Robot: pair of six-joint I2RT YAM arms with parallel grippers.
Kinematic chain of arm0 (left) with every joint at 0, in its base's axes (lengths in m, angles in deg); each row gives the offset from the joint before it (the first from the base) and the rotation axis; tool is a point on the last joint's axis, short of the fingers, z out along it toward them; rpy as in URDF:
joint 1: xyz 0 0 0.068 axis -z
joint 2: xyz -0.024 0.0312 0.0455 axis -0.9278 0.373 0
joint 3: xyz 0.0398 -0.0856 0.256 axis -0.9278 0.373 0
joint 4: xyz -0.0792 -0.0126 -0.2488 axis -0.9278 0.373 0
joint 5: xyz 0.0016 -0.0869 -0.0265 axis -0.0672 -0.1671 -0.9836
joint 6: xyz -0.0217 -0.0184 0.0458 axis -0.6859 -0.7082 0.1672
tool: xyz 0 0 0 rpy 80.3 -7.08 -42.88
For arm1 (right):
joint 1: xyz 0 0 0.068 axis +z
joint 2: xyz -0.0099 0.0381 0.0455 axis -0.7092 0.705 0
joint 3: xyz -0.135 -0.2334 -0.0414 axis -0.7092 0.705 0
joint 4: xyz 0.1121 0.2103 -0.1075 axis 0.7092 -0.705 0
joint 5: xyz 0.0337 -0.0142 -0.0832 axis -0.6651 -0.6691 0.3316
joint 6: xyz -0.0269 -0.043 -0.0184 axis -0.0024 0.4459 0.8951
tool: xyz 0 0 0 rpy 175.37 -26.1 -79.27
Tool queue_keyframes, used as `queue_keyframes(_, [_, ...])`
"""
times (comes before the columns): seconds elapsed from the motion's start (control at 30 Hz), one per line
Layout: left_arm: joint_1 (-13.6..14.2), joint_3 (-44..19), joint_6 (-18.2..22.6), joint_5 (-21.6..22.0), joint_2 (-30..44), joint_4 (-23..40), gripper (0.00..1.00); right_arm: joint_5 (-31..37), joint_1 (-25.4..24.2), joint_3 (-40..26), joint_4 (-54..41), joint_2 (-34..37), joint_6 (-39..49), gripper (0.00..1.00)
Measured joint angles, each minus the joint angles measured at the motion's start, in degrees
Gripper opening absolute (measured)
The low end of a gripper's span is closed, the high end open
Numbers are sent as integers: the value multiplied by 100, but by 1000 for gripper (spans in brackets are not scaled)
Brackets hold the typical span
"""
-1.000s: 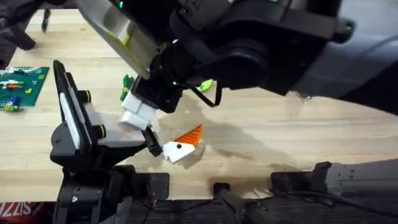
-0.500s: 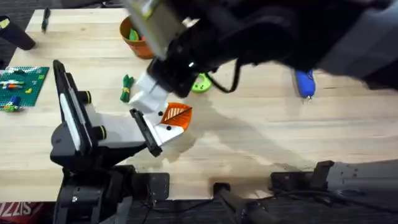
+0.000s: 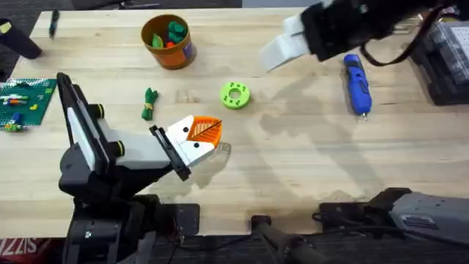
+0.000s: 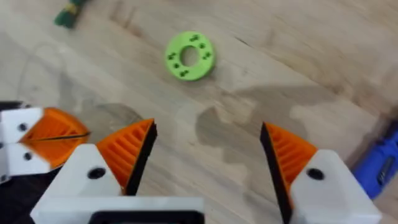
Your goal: Pick up the gripper from the table and insert it into the empty holder that is missing its gripper. Then pick up a screw, insert it into the mounting hole, and use the screwdriver to tighten it. Finally, clean up the table by picking up the vegetable and placing it into the bucket.
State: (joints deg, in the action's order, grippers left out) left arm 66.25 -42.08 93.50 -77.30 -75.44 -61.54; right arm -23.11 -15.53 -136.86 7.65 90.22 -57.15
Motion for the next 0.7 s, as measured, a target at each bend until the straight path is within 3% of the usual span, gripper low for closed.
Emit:
queue_keyframes(0.2, [0,0,-39,93,0,-2,8,47,-892,1064,108,-597,-212,994])
queue_keyframes(0.4, [0,0,-40,123,0,-2,7,505,-1639,2101,429,-1359,-135,994])
queue_keyframes(0.47, [0,0,-42,126,0,-2,7,626,-2151,2297,539,-1211,215,994])
queue_keyframes(0.7, [0,0,-42,128,0,-2,7,293,-3238,2305,937,-519,895,994])
